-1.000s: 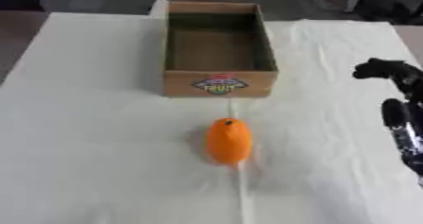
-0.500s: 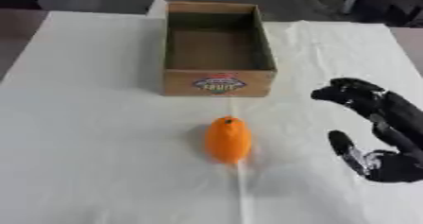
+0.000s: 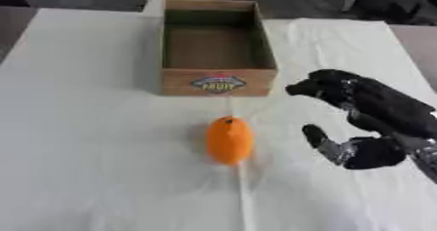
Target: Pick up objects on the table and place them in the box.
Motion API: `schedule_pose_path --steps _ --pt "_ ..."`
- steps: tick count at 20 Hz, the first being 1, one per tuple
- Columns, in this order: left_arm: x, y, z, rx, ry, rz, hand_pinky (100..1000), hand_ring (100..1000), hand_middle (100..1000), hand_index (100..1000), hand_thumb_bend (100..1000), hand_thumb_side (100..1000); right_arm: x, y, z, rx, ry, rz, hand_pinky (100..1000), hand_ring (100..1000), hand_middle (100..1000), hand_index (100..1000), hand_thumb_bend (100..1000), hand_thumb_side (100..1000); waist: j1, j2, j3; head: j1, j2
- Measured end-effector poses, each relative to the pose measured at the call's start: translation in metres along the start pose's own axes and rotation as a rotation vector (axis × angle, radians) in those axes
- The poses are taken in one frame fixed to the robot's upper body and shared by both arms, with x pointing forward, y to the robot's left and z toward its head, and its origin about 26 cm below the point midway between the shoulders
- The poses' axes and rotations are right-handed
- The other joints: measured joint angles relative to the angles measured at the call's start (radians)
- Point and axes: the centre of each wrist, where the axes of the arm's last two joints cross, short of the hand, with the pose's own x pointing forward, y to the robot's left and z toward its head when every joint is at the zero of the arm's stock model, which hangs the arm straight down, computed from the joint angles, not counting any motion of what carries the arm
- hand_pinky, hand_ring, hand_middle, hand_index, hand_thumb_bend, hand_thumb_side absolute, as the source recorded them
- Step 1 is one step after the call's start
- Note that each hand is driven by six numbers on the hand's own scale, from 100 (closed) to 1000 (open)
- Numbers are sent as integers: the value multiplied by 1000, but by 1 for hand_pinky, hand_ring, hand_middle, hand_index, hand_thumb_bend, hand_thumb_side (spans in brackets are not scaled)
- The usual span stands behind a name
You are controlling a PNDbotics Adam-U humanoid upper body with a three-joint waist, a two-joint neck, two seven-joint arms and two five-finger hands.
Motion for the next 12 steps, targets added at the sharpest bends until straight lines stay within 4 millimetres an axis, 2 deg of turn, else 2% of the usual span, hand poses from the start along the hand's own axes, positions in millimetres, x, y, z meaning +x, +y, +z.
schedule_pose_path --steps 6,12 --pt "2 3 -1 7 2 -14 440 552 594 674 111 779 8 0 -15 90 3 -43 915 797 799 1000 100 984 -9 -7 -6 1 6" --pt "3 4 -1 21 9 -27 442 552 594 675 113 778 17 2 -29 154 19 -103 916 803 817 1000 223 877 -18 -18 -13 2 9"
